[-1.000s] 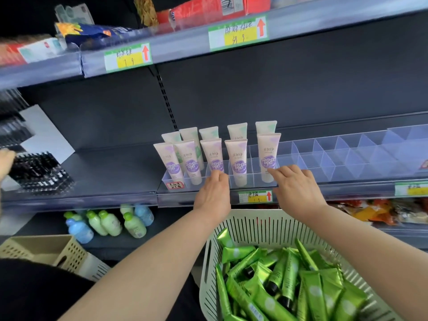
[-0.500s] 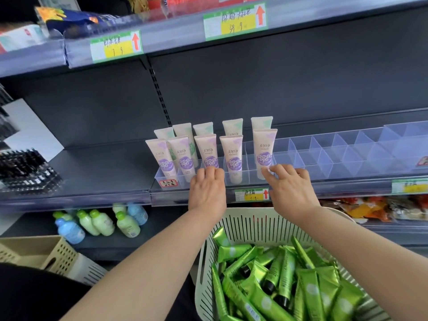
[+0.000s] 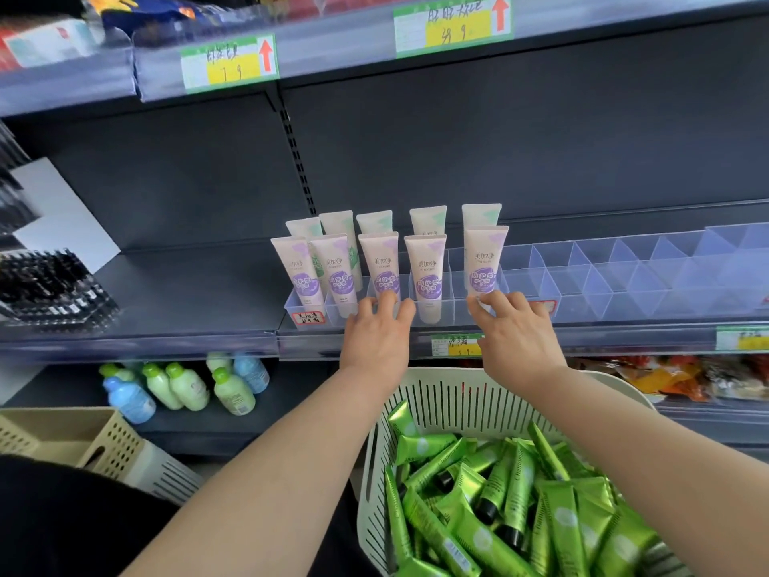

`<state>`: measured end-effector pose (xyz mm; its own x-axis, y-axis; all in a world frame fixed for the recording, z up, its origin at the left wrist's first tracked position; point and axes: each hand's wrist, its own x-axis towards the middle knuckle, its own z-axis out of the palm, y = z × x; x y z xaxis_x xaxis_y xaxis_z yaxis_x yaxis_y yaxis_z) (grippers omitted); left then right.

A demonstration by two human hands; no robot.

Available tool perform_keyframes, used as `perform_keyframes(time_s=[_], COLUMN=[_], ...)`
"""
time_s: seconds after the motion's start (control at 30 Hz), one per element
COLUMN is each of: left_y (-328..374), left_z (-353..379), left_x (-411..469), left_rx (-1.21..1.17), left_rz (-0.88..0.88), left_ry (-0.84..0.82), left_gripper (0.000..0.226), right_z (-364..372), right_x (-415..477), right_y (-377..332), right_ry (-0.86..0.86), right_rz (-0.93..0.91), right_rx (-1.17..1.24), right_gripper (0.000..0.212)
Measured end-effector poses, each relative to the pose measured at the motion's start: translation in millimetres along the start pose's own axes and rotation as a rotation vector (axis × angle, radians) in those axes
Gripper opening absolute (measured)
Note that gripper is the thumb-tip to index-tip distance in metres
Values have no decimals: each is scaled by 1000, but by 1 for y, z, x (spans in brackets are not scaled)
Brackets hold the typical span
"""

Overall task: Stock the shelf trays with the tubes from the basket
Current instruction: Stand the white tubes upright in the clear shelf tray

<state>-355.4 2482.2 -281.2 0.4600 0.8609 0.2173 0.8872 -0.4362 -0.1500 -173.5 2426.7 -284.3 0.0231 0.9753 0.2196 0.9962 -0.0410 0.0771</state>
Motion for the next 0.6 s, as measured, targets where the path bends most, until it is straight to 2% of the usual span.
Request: perform_keyframes(time_s=[0.2, 0.6], left_y=[-17, -30], left_z=[2, -1], left_x=[-1, 1], left_rx=[-42, -55], left_rz=[11, -5], left_ry=[-61, -98], left_gripper=[79, 78], right_z=[-1, -2], right_x=[2, 10], right_y=[-5, -17], right_ry=[-2, -33], right_rz=[1, -8], right_rx=[31, 90], right_gripper=[63, 64])
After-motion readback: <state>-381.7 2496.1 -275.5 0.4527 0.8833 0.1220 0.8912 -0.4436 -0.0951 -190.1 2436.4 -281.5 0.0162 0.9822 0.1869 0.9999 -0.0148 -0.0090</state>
